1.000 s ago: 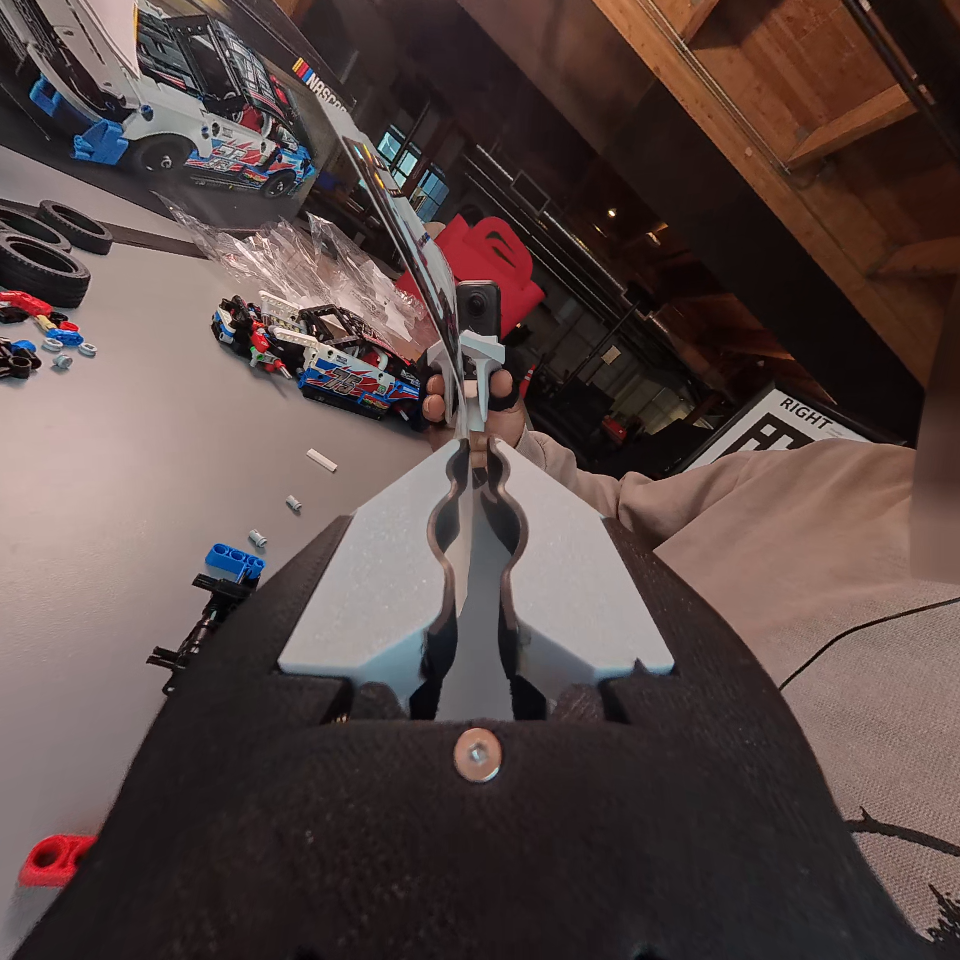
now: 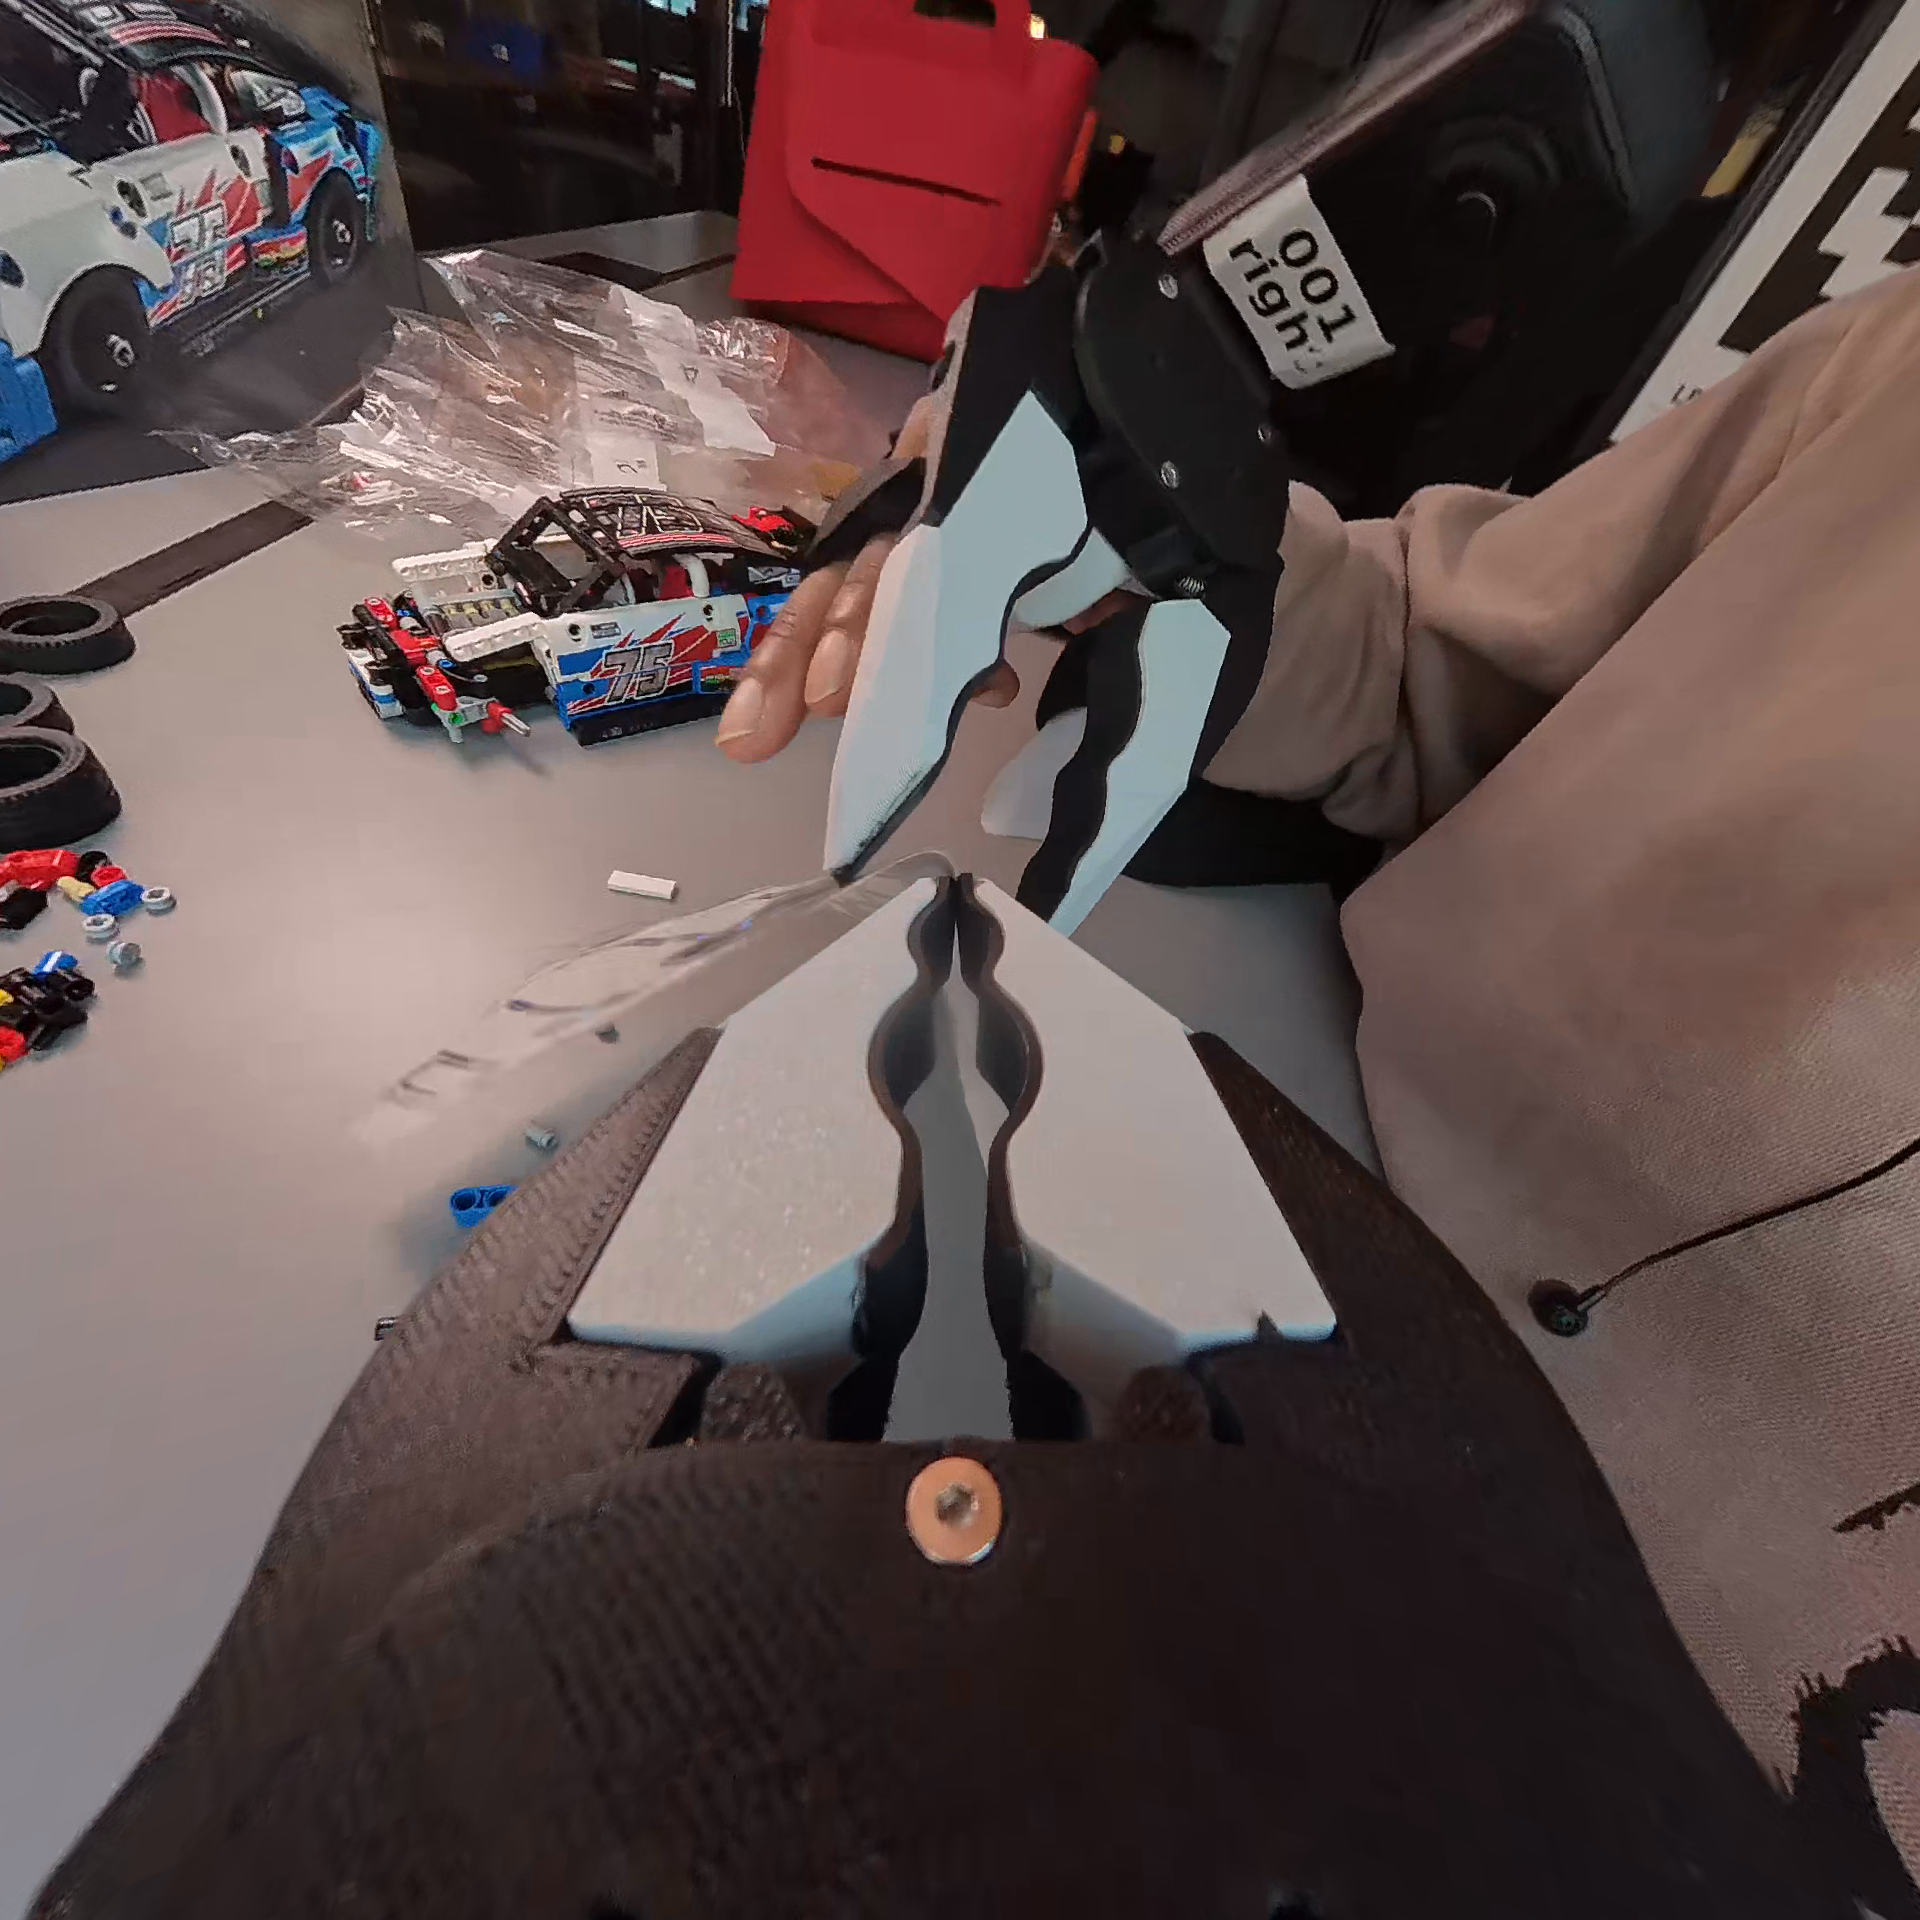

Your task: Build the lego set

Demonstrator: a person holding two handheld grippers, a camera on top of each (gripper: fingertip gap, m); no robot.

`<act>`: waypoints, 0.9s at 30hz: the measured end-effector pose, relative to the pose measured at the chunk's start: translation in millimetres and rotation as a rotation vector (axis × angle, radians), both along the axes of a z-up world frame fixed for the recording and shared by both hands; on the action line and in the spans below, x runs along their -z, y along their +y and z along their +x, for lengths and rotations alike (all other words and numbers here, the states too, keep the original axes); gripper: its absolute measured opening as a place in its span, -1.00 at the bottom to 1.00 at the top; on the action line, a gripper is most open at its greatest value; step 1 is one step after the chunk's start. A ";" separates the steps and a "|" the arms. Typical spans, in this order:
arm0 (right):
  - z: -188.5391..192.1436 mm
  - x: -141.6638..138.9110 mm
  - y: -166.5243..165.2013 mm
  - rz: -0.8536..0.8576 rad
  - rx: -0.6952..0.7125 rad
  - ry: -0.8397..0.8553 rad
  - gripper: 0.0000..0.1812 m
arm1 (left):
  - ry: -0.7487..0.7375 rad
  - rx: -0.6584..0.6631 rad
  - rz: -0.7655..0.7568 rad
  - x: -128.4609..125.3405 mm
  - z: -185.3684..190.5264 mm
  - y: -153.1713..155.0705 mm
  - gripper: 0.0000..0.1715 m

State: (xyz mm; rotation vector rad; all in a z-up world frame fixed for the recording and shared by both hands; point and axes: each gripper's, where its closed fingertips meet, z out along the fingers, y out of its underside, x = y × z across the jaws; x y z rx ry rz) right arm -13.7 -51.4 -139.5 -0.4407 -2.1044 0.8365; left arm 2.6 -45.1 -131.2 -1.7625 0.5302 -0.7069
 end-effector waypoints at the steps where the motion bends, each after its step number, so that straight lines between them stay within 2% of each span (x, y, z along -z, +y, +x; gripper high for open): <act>1: 2.4 0.9 -2.3 -0.019 -0.014 -0.019 -0.61 | 0.035 0.012 0.014 1.3 2.5 -1.9 -1.00; 5: 10.4 -1.0 -8.8 -0.096 -0.074 -0.042 -0.81 | 0.165 0.064 0.084 5.0 11.3 -10.0 -1.00; 13: 26.7 -5.1 -17.6 -0.319 -0.194 -0.168 -0.79 | 0.361 0.161 0.241 6.9 25.3 -21.0 -1.00; 18: 33.0 -5.6 -23.0 -0.381 -0.244 -0.201 -0.92 | 0.371 0.192 0.249 8.5 27.9 -25.3 -1.00; 27: 29.9 -9.7 -17.8 -0.407 -0.224 -0.163 -1.00 | 0.336 0.132 0.218 6.5 20.7 -19.4 -1.00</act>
